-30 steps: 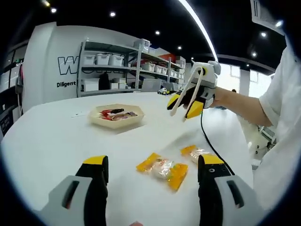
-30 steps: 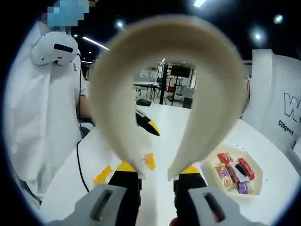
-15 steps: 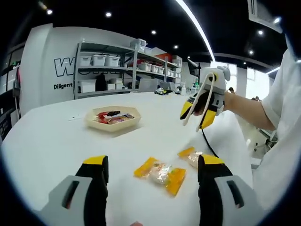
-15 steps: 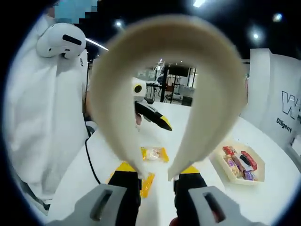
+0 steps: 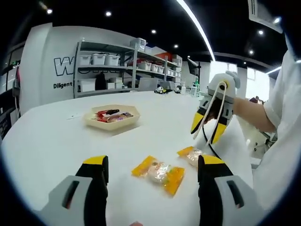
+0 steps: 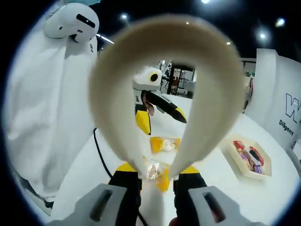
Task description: Place the target food into the container with the food tongs after gripping and lifting it, then release it inside without dropping or visibly crushing the food.
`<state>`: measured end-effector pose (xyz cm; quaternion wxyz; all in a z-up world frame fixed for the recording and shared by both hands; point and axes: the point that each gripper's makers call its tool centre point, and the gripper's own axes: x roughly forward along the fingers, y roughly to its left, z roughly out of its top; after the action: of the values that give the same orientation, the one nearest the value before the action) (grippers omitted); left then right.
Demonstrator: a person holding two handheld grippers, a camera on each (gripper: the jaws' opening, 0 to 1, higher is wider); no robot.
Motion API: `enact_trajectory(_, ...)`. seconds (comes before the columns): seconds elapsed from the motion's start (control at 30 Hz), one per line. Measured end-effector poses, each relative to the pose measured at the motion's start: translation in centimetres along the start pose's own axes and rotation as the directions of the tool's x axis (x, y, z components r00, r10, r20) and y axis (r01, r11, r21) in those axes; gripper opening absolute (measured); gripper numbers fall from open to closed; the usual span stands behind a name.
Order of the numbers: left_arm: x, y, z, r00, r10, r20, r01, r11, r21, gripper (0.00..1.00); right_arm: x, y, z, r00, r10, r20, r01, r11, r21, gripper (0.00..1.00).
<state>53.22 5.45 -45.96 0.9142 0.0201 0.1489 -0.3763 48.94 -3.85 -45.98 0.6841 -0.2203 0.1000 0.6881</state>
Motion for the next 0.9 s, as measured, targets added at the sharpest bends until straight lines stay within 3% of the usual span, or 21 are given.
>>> enact_trajectory(0.47,-0.1,-0.1,-0.4,1.0,0.01,-0.005,-0.01,1.0,-0.011,0.77,0.7,1.6,-0.4,1.0,0.007,-0.015,-0.007,1.0,-0.012,0.2)
enact_trajectory(0.53,-0.1,-0.1,-0.5,1.0,0.011,-0.005,-0.011,1.0,-0.013,0.77,0.8,1.4,-1.1,0.998,-0.014,-0.062,0.013,1.0,-0.013,0.2)
enact_trajectory(0.9,-0.5,0.2,-1.0,1.0,0.028,-0.012,-0.028,0.999,-0.021,0.77,0.6,1.6,0.0,0.999,-0.049,-0.012,0.049,0.999,0.01,0.2)
